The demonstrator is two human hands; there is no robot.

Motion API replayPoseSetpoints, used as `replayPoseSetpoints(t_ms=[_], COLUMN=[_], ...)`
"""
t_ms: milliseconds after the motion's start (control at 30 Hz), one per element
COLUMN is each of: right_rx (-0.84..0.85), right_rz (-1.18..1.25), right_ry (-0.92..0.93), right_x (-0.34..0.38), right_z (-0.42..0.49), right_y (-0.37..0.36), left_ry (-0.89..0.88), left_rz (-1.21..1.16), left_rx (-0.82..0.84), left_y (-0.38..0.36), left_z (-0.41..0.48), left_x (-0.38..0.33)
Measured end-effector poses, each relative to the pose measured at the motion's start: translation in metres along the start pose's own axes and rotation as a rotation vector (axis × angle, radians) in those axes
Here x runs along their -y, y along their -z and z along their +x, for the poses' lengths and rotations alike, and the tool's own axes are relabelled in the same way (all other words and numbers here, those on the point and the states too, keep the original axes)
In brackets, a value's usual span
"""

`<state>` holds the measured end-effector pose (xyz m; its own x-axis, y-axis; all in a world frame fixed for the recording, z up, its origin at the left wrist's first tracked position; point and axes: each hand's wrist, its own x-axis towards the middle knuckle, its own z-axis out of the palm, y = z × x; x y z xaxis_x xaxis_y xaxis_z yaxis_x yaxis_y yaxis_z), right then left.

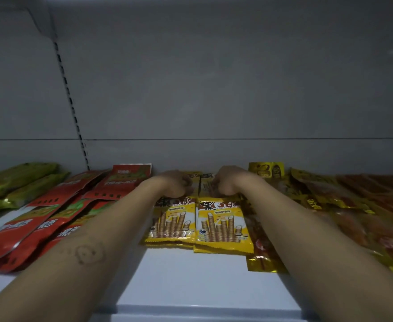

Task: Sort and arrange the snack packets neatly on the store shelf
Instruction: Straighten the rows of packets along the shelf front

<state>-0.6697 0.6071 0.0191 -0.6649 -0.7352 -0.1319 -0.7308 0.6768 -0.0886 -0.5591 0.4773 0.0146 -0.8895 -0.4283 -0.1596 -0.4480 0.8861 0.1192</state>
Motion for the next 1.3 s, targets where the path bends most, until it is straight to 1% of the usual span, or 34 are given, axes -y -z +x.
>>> replayPoseSetpoints(t_ms=[233, 300, 400, 467, 533, 600, 733, 833, 1133, 1300], right_rx=[-0.008, -0.009, -0.096, -0.135, -0.067, 0.01, 0.062, 0.057, -0.112, -0.153], right_rz=[-0.003, -0.024, -0.035, 0.008, 0.047, -0.031, -0.162, -0.2, -0.127, -0.06], right_ry=[0.009, 0.017, 0.076, 0.151, 0.236, 0.277, 0.245, 0.237, 0.187, 0.141], right_x=[0.001, 0.001, 0.001, 0.002, 0.004, 0.008, 0.019, 0.025, 0.027, 0.029], right_z=[0.0, -0.009, -0.036, -0.062, -0.091, -0.115, -0.135, -0.14, -0.133, -0.132], right_y=[-0.001, 0.004, 0.019, 0.027, 0.03, 0.026, 0.014, 0.001, -0.019, -0.026], left_ry=[0.001, -0.052, -0.199, -0.283, -0.322, -0.328, -0.29, -0.268, -0.336, -0.346], left_rz=[-0.132, -0.113, -0.012, 0.007, 0.018, 0.064, 0.198, 0.184, 0.1, 0.088], left_rx=[-0.051, -0.097, -0.171, -0.163, -0.123, -0.075, -0.015, 0.004, -0.109, -0.13], left_y=[0.0, 0.004, 0.013, 0.016, 0.015, 0.013, 0.004, -0.006, -0.019, -0.024], left_z=[-0.009, -0.023, -0.053, -0.076, -0.096, -0.112, -0.122, -0.126, -0.127, -0.126], left_x=[0.001, 0.0, 0.005, 0.009, 0.011, 0.012, 0.01, 0.013, 0.021, 0.02])
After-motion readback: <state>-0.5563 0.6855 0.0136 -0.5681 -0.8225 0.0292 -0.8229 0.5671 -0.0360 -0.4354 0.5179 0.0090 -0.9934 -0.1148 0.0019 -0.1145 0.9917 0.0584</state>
